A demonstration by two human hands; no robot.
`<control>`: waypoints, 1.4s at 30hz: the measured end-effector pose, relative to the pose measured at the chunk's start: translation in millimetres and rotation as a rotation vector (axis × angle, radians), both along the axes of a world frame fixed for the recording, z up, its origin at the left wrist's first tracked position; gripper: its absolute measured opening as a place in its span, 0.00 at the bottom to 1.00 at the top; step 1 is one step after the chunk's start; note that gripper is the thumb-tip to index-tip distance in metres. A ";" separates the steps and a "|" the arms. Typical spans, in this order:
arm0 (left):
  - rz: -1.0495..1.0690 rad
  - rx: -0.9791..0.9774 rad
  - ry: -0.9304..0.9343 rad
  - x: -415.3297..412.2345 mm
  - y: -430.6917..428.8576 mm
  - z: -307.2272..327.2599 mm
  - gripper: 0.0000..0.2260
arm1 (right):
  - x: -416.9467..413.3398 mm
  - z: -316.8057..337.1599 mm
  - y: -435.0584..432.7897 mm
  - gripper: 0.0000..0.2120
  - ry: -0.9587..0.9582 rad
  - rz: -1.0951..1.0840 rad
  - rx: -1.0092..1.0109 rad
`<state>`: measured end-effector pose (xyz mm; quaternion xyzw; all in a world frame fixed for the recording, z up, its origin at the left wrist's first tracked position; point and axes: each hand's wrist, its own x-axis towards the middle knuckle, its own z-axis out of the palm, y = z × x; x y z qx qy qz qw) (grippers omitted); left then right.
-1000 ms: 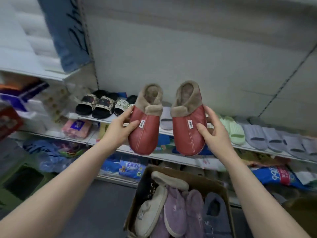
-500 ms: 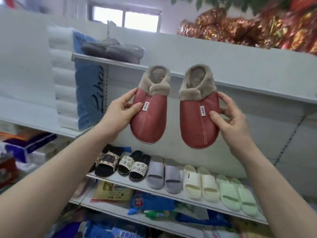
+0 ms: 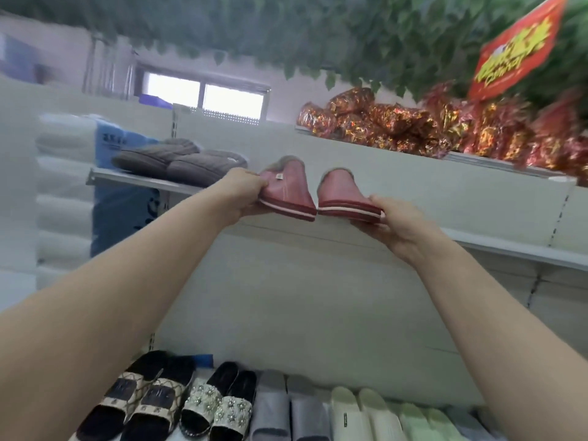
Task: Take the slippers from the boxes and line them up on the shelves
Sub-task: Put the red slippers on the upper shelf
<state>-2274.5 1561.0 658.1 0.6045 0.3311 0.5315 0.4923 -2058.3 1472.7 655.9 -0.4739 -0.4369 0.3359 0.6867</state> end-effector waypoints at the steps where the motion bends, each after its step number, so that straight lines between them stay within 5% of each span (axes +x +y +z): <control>1: -0.004 -0.004 -0.012 3.5 6.5 4.3 0.05 | -0.6 4.8 0.2 0.08 -0.007 0.024 0.025; 4: -0.023 0.062 0.020 8.8 23.1 12.5 0.10 | -2.2 11.3 -7.7 0.14 -0.186 0.153 0.031; 7: -0.108 0.211 0.228 5.6 35.7 9.2 0.26 | 8.0 1.8 2.1 0.35 -0.616 0.013 -0.062; 10: -0.120 0.362 0.374 6.6 40.3 1.4 0.16 | 8.6 -1.4 14.7 0.33 -0.784 -0.176 -0.050; 14: 0.304 0.644 0.744 15.1 53.2 -0.1 0.20 | 2.5 -2.4 32.3 0.30 -1.059 -0.414 -0.134; 16: 0.376 0.802 0.744 21.7 57.3 -4.2 0.16 | -1.0 -4.4 44.2 0.27 -1.179 -0.536 -0.101; 20: 0.346 1.025 0.724 32.8 62.4 -18.1 0.20 | -0.2 -12.7 71.1 0.21 -1.283 -0.564 0.041; 27: 0.326 1.047 0.831 32.5 100.1 -27.6 0.17 | 1.5 -20.0 101.6 0.18 -1.327 -0.538 0.076; 33: 0.331 1.053 0.879 31.0 108.6 -27.3 0.24 | -5.6 -23.3 113.0 0.21 -1.378 -0.537 0.059; 42: 0.382 1.094 0.862 31.4 111.6 -30.4 0.17 | -6.0 -26.9 116.2 0.20 -1.424 -0.607 0.098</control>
